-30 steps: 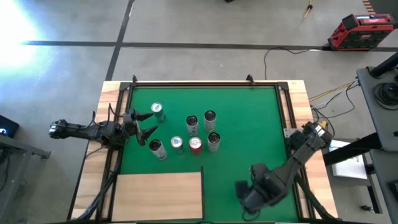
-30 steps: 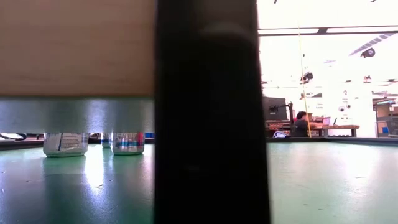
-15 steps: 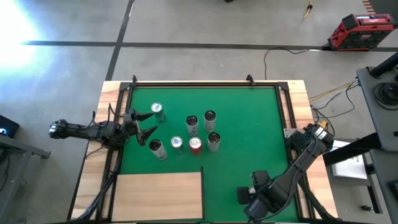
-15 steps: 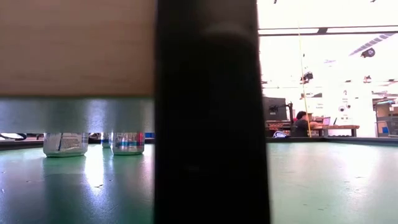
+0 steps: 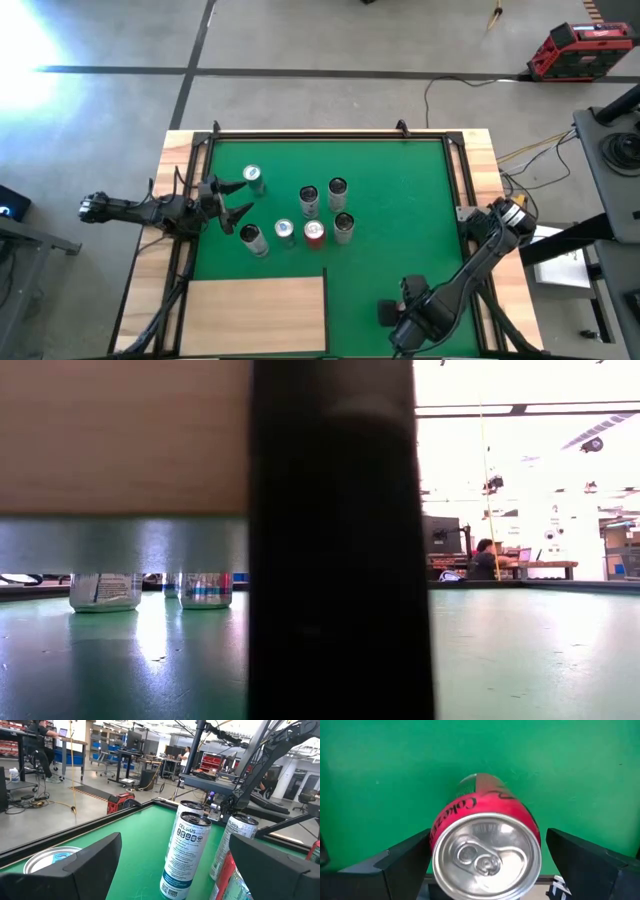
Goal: Place canned beverage on shelf
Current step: Move the bottom red soda can to the center of the table
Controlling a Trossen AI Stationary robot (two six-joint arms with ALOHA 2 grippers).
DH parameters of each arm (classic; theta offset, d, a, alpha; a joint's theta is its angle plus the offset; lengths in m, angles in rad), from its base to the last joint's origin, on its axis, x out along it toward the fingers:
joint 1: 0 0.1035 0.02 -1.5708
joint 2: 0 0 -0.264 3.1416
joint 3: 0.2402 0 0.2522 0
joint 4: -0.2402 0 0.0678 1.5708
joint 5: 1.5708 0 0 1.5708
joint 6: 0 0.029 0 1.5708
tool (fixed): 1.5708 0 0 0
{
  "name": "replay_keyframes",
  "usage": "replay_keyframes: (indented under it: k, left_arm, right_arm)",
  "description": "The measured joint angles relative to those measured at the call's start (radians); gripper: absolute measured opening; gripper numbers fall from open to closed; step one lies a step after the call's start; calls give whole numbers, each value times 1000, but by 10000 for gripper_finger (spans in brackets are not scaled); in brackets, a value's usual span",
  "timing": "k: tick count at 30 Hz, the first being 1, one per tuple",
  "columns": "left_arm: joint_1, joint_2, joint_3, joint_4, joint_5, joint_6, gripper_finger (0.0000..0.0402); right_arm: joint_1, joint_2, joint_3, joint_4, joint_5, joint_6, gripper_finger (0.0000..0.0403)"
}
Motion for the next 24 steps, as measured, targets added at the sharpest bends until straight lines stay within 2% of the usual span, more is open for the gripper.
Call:
replay_keyframes:
  k: [4,11,18,24]
  left_arm:
    - [0,0,0,0,0,0,355]
    - [0,0,0,0,0,0,355]
    - [0,0,0,0,0,0,355]
    - [0,0,0,0,0,0,355]
  right_arm:
    - [0,0,-22,26,-1,45,366]
    - [-2,0,-32,46,5,90,299]
    - [-15,0,-32,38,34,88,297]
    - [-115,-5,-30,-76,51,43,297]
